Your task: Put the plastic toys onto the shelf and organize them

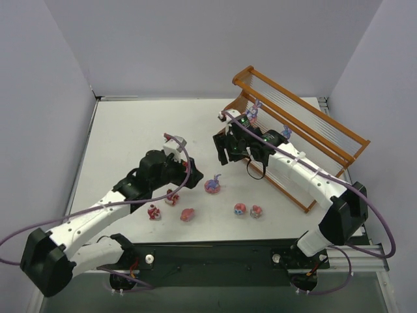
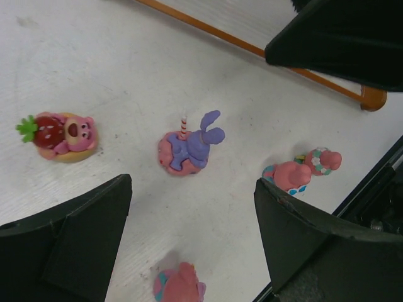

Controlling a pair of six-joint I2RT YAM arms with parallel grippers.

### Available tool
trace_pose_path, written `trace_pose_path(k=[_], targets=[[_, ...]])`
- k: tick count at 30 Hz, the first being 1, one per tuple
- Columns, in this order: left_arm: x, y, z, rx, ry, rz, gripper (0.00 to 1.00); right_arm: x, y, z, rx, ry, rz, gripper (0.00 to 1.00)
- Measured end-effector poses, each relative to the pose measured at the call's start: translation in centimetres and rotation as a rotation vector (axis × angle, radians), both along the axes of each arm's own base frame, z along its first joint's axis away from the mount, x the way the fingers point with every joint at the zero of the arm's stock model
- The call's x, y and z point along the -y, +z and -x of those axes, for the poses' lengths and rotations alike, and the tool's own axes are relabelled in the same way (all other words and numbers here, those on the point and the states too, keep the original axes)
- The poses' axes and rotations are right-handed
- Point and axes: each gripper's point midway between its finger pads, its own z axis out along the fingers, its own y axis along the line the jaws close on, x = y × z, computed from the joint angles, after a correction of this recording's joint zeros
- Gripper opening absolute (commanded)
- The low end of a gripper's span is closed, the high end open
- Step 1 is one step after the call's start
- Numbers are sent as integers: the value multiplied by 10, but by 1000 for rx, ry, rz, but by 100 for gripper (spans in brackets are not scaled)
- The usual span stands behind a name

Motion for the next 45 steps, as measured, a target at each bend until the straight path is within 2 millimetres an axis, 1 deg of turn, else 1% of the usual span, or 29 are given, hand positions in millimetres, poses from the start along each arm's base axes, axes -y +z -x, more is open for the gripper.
trace_pose_path(k=[2, 4, 6, 9, 11, 13, 16, 17, 18, 21, 22, 25, 28, 31, 33, 34, 35, 37, 38, 40, 42, 45], targets=[[19, -19, -1, -39, -48, -14, 85, 14, 3, 0, -15, -78, -14, 63], [35, -35, -1, -62, -92, -25, 83, 29, 11, 0, -22, -152, -43, 63], [50, -51, 0, -77, -136, -42, 82, 45, 23, 1, -17, -217, -82, 64], [64, -72, -1, -91, -173, -71, 80, 67, 44, 5, 11, -288, -140, 64], [70, -81, -4, -93, -186, -86, 79, 74, 57, 9, 32, -307, -174, 64], [78, -86, -7, -84, -200, -90, 78, 77, 66, 13, 45, -308, -192, 64], [88, -90, -11, -66, -218, -94, 73, 81, 66, 17, 38, -310, -192, 64], [92, -91, -12, -59, -224, -96, 70, 81, 65, 18, 31, -309, -190, 64], [95, -92, -14, -52, -229, -96, 64, 82, 64, 19, 23, -310, -186, 64], [103, -99, -20, -44, -233, -109, 53, 85, 61, 21, 8, -314, -178, 64], [105, -101, -22, -42, -234, -116, 45, 86, 60, 21, 5, -314, -176, 64], [111, -107, -30, -37, -239, -134, 29, 89, 57, 24, -11, -315, -164, 64], [115, -108, -34, -21, -252, -146, 27, 92, 55, 26, -22, -314, -153, 64], [121, -104, -32, 3, -285, -151, 27, 94, 53, 27, -28, -311, -143, 64], [126, -104, -24, 12, -329, -154, 27, 95, 53, 28, -32, -309, -141, 64], [129, -105, -19, 16, -356, -157, 29, 94, 53, 28, -33, -308, -141, 64], [130, -104, -16, 18, -373, -158, 35, 94, 52, 29, -35, -306, -141, 64], [132, -103, -6, 23, -418, -155, 42, 94, 52, 29, -41, -304, -144, 64], [132, -102, -2, 25, -433, -157, 53, 94, 52, 29, -42, -304, -145, 64], [130, -99, 4, 30, -458, -155, 61, 94, 52, 30, -45, -301, -148, 64], [129, -93, 8, 39, -472, -152, 67, 93, 52, 31, -51, -298, -151, 64], [129, -85, 10, 57, -480, -144, 71, 90, 51, 33, -63, -287, -159, 64]])
